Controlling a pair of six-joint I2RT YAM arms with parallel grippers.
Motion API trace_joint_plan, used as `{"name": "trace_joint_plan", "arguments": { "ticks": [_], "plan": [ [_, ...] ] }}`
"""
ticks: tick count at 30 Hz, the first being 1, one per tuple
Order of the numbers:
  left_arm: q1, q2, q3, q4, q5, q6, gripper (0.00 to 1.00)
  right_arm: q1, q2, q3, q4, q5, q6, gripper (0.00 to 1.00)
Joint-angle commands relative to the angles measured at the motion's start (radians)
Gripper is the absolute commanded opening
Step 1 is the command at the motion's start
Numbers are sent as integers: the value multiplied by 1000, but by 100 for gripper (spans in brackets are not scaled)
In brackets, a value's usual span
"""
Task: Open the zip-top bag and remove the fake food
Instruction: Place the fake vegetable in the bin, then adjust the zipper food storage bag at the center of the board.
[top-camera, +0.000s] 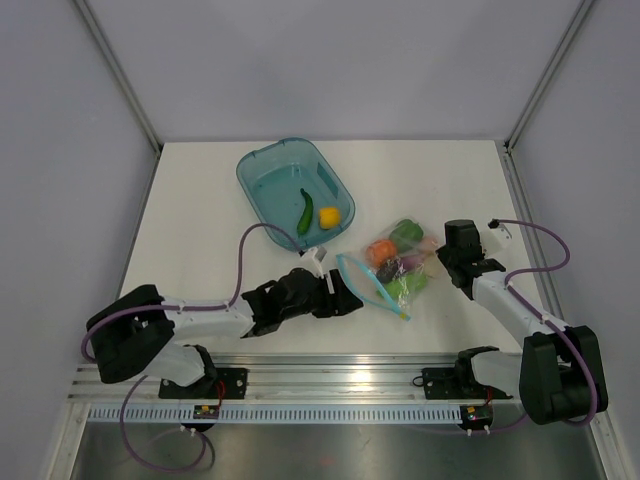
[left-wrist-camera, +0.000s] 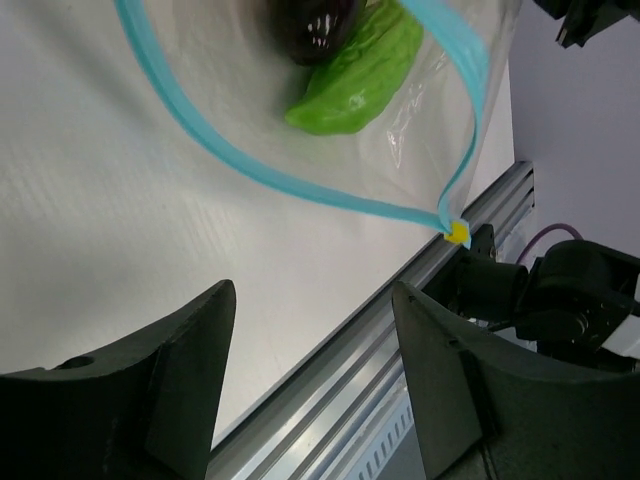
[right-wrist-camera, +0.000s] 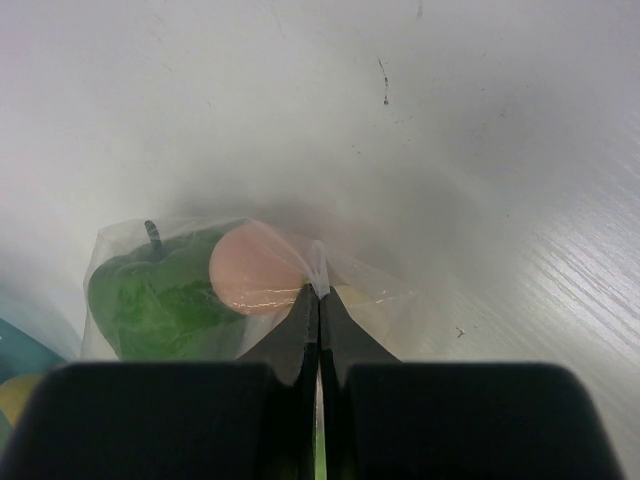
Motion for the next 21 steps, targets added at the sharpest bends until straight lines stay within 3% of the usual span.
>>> {"name": "trace_joint_plan", "arguments": {
  "ticks": [1, 11, 21],
  "plan": [
    [-6, 46, 109, 95, -37, 2, 66, -7, -15, 14, 1, 15, 11, 0],
    [-7, 216, 348, -34, -83, 95, 66, -7, -28, 8, 3, 4, 13, 0],
    [-4, 299, 488, -114, -159, 230, 66, -7, -64, -9, -8, -5, 22, 0]
  ]
}}
